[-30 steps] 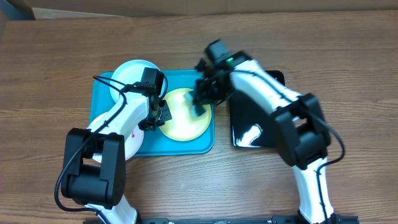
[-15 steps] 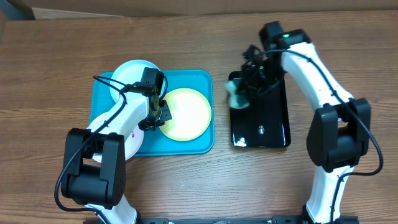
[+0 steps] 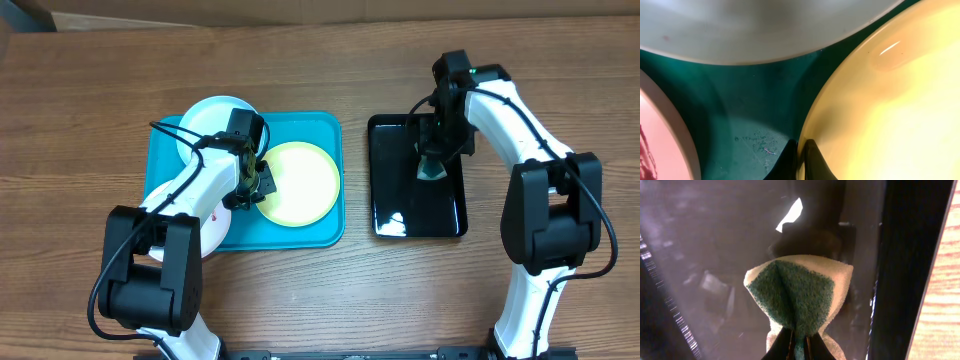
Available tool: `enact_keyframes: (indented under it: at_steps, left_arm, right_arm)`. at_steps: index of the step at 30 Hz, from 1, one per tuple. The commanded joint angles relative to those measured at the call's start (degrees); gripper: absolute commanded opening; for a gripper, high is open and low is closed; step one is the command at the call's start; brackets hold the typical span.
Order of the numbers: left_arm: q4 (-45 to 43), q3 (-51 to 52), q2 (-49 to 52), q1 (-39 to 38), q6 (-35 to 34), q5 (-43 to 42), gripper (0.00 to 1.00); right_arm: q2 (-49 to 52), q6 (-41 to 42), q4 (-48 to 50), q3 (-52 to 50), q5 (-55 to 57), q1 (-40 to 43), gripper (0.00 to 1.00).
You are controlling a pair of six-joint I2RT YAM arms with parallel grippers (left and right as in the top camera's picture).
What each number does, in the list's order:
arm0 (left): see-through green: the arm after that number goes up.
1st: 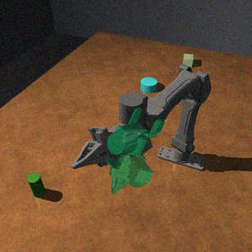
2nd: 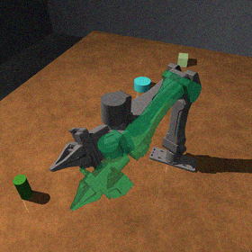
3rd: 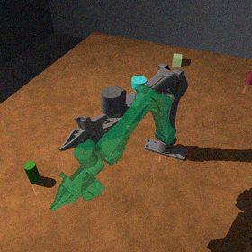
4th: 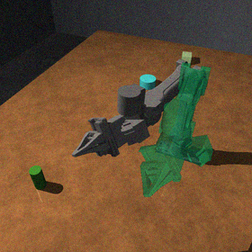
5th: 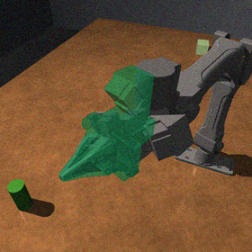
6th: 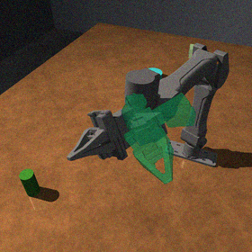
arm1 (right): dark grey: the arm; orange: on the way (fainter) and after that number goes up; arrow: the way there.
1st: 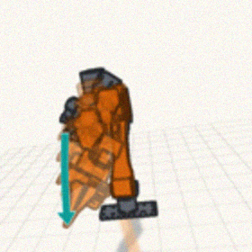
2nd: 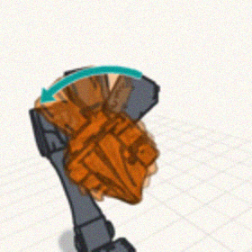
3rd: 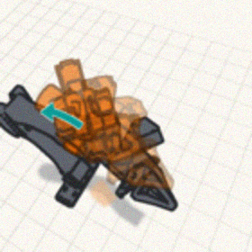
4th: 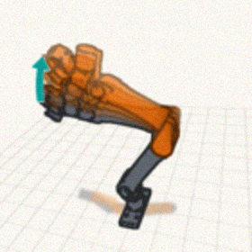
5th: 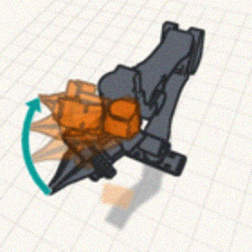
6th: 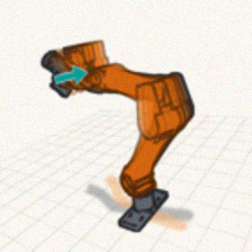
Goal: Clean dirty plates on tray and stack at the side
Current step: 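Carry the sponge back and lower it into the black tray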
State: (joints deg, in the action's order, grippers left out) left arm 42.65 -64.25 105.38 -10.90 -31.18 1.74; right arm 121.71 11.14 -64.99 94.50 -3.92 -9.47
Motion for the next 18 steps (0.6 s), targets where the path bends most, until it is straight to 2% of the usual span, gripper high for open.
enact_keyframes:
  at_steps: [1, 3, 4, 6, 8, 16, 18]
  left_arm:
    - [0.6, 1.0, 1.0, -0.3, -0.3, 1.8, 0.04]
    - [0.5, 1.0, 1.0, -0.3, -0.3, 1.8, 0.04]
    - [0.5, 1.0, 1.0, -0.3, -0.3, 1.8, 0.04]
    - [0.4, 1.0, 1.0, -0.3, -0.3, 1.8, 0.04]
    - [0.4, 1.0, 1.0, -0.3, -0.3, 1.8, 0.04]
    - [0.4, 1.0, 1.0, -0.3, -0.1, 1.8, 0.05]
    - [0.4, 1.0, 1.0, -0.3, -0.1, 1.8, 0.05]
  right_arm:
    - [-1.5, 0.9, 2.7, -2.4, 2.4, -0.4, 0.04]
    - [-1.5, 0.9, 3.6, -3.1, 2.4, -0.9, 0.04]
    - [-1.5, 0.9, 3.9, -3.3, 2.4, -1.2, 0.08]
    - [-1.5, 0.9, 3.9, -3.4, 2.9, -1.9, 0.24]
    - [-1.5, 0.9, 4.4, -3.3, 4.5, -2.5, 0.31]
    - [-1.8, 0.9, -1.1, 3.5, 5.6, -3.3, 0.34]
    - [-2.0, 0.9, -1.7, 3.9, 5.6, -3.3, 0.41]
